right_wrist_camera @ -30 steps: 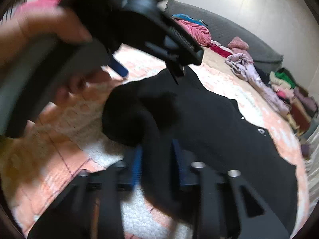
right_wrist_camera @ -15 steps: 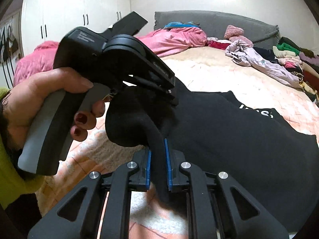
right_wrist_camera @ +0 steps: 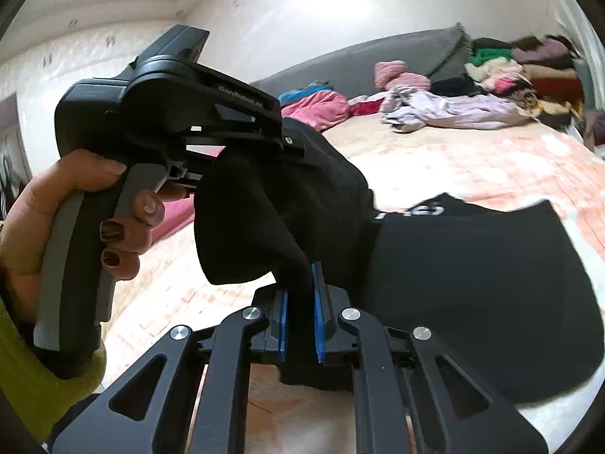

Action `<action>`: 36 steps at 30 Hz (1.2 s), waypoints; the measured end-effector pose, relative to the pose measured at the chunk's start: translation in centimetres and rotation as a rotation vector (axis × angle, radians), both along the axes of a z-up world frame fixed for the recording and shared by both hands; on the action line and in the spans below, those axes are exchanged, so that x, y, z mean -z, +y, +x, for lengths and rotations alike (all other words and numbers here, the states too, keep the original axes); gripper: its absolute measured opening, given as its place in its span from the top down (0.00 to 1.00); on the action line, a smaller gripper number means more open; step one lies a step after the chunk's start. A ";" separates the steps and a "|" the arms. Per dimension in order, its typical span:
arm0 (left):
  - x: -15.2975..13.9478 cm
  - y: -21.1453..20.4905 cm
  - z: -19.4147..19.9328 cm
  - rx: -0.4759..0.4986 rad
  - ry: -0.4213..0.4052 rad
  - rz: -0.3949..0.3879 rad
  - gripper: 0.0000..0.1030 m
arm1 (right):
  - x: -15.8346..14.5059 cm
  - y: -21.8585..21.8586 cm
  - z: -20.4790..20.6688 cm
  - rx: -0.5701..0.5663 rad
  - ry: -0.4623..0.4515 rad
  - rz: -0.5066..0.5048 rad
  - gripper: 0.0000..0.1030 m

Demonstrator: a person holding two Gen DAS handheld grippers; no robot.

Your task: Fold small clothes

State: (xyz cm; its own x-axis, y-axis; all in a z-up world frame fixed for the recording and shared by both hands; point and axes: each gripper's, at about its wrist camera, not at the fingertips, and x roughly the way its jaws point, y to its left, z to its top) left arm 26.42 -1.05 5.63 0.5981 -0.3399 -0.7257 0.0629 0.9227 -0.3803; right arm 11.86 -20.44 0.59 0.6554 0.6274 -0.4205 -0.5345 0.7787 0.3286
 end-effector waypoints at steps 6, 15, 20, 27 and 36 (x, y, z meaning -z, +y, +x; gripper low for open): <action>0.2 -6.3 1.1 0.058 0.016 0.057 0.85 | 0.3 -4.8 0.3 0.053 0.033 0.067 0.94; 2.1 -13.0 1.8 0.113 0.057 0.125 0.85 | 2.5 -10.2 0.1 0.121 0.099 0.118 0.94; 3.6 -16.1 2.2 0.137 0.074 0.157 0.77 | 3.6 -12.1 -0.2 0.154 0.127 0.124 0.94; 3.5 -15.6 0.7 0.196 0.032 -0.029 0.27 | 5.7 -14.6 -0.1 0.212 0.206 0.131 0.89; 3.9 -8.2 -3.5 0.025 -0.073 0.181 0.30 | 4.8 -18.8 -2.8 0.298 0.204 0.110 0.81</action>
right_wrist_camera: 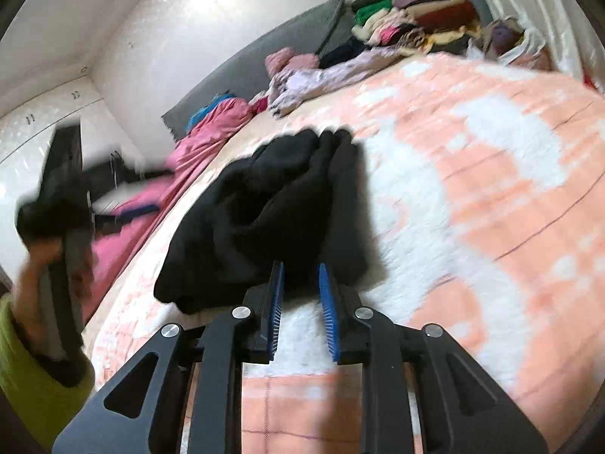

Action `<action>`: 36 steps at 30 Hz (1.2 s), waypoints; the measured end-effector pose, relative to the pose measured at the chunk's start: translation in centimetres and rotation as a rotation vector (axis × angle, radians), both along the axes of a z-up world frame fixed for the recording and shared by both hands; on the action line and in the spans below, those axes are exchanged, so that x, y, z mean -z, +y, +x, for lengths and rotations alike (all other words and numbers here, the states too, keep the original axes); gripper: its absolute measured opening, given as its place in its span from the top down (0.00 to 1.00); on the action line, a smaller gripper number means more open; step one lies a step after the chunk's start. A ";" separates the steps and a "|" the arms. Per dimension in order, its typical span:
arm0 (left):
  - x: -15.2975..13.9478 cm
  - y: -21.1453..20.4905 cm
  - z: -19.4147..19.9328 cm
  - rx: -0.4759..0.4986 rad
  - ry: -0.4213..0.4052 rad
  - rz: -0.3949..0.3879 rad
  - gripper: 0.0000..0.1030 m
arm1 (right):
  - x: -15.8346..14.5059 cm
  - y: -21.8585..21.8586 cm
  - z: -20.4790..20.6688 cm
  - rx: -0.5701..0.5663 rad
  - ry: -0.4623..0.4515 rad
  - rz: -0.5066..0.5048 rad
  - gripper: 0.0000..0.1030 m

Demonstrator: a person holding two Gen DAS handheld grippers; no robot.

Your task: Fold small clothes

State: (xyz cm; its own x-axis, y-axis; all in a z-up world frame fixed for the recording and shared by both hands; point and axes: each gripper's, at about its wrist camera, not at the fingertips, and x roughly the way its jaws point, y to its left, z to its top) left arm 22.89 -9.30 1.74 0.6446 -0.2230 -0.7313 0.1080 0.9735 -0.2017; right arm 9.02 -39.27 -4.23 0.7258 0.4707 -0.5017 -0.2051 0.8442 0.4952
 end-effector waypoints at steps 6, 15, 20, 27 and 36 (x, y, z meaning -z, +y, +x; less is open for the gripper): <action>4.7 -0.8 0.1 -0.005 0.051 0.084 0.33 | -4.2 -0.6 2.4 -0.030 -0.038 -0.059 0.57; 4.7 0.1 -0.8 0.016 0.036 0.040 0.36 | -4.8 4.4 13.4 -0.136 0.126 -0.259 0.55; 5.0 0.1 -1.2 0.033 0.035 0.023 0.36 | -2.6 4.6 17.7 -0.095 0.218 -0.269 0.54; 5.4 -0.8 -1.7 0.097 0.056 0.017 0.36 | -1.2 6.1 19.1 -0.180 0.258 -0.214 0.85; 4.5 -1.7 -2.7 0.124 0.019 0.003 0.36 | -5.3 3.8 16.7 -0.136 0.058 -0.298 0.88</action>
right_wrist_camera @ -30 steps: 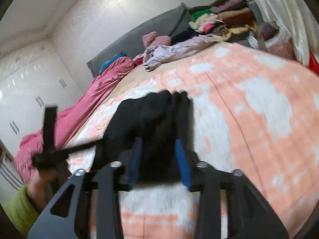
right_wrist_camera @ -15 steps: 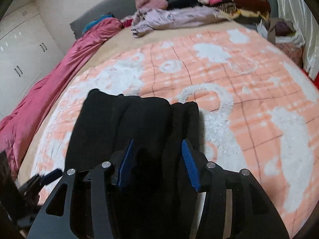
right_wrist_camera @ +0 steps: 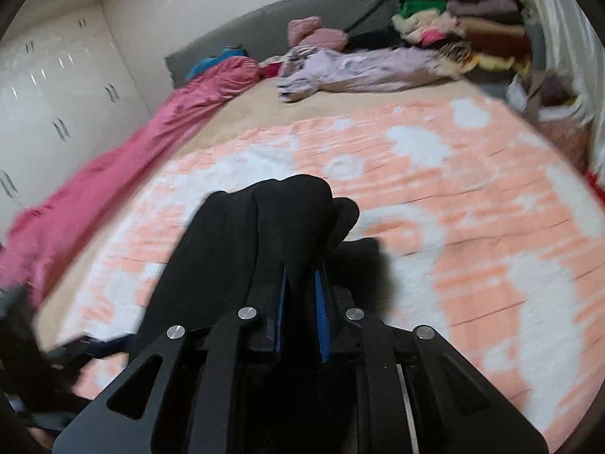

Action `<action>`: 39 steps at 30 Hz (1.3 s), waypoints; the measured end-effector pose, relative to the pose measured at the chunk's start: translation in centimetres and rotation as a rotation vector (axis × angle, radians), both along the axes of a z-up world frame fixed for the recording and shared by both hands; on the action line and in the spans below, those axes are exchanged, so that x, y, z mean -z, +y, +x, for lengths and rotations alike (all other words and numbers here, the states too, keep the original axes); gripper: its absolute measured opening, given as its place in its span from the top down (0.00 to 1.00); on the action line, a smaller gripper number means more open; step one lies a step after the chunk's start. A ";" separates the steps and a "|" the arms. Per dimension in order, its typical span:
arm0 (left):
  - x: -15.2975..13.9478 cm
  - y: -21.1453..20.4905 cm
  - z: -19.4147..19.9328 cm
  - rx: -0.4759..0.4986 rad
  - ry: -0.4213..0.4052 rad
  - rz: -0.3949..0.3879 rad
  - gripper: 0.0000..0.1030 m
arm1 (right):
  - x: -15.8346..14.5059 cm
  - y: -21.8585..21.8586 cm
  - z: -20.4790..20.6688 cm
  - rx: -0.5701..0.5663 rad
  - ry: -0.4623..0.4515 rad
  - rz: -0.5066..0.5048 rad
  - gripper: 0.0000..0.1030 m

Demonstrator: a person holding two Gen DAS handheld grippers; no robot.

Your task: Fold small clothes

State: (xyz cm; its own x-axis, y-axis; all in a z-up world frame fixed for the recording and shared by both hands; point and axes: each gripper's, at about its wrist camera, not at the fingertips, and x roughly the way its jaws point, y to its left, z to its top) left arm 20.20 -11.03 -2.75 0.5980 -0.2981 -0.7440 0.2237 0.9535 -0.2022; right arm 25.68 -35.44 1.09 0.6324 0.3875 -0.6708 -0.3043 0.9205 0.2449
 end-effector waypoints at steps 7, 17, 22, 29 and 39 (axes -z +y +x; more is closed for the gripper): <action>1.0 -1.9 0.0 0.015 0.010 0.088 0.30 | 3.4 -2.1 0.5 0.076 0.086 0.021 0.70; 2.0 -0.7 -0.4 -0.001 0.043 0.019 0.29 | 0.0 -2.2 -5.3 -0.042 0.076 0.168 0.69; 2.0 -0.6 -0.8 0.005 0.045 0.022 0.29 | 2.7 -1.6 -5.5 -0.028 0.169 0.173 0.68; 1.9 -0.4 -0.9 0.004 0.044 0.019 0.29 | 3.1 -1.1 -5.8 -0.030 0.179 0.191 0.68; 1.7 -0.1 -1.3 0.000 0.043 0.010 0.29 | 3.3 -1.0 -5.9 -0.034 0.178 0.177 0.74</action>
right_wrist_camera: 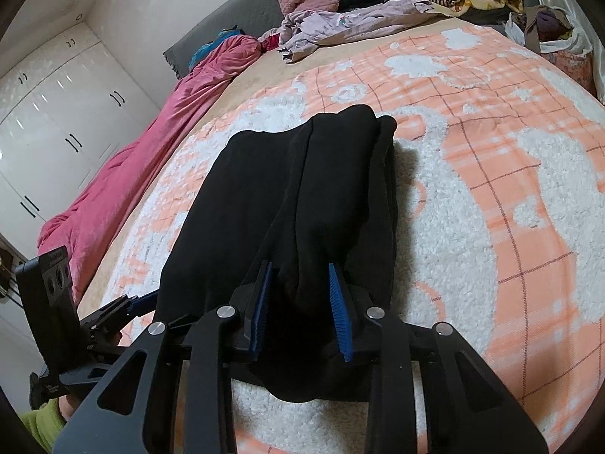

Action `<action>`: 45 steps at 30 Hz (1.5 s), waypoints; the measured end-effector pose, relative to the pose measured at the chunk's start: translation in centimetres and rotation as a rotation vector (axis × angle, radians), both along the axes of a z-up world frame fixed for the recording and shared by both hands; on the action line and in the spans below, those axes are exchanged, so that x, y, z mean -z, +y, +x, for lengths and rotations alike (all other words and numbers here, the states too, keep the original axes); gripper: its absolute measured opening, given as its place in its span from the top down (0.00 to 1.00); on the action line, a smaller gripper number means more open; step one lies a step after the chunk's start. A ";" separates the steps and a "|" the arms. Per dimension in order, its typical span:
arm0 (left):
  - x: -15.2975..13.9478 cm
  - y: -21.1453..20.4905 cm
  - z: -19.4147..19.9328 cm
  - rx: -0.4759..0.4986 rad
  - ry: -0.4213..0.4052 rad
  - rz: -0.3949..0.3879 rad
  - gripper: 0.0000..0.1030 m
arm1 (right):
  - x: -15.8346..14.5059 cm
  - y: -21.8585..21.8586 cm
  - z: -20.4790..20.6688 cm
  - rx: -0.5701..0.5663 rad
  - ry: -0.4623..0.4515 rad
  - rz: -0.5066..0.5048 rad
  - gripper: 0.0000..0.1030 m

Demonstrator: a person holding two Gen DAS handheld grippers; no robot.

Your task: Fold small clothes

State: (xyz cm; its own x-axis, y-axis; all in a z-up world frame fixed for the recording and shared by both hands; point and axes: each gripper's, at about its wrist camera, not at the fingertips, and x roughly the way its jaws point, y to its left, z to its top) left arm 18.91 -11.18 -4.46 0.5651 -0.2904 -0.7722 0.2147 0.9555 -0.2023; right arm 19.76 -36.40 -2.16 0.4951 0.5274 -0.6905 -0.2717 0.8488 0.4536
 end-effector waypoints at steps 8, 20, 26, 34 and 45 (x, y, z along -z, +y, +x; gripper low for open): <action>-0.1 0.2 0.0 -0.004 0.002 -0.004 0.29 | -0.9 -0.1 -0.7 -0.011 -0.058 -0.030 0.83; 0.2 1.0 -0.3 -0.008 0.022 -0.027 0.28 | 0.7 0.1 -1.9 0.014 -0.124 -0.247 0.85; -0.5 1.4 -0.9 -0.013 0.009 -0.022 0.27 | -0.8 0.8 -2.8 0.045 -0.159 -0.295 0.71; -2.2 2.4 -2.2 -0.036 -0.030 -0.029 0.21 | -3.6 0.4 -6.0 0.088 -0.237 -0.284 0.37; -5.2 3.8 -5.5 -0.075 -0.115 0.003 0.09 | -8.0 0.7 -11.6 0.169 -0.431 -0.292 0.06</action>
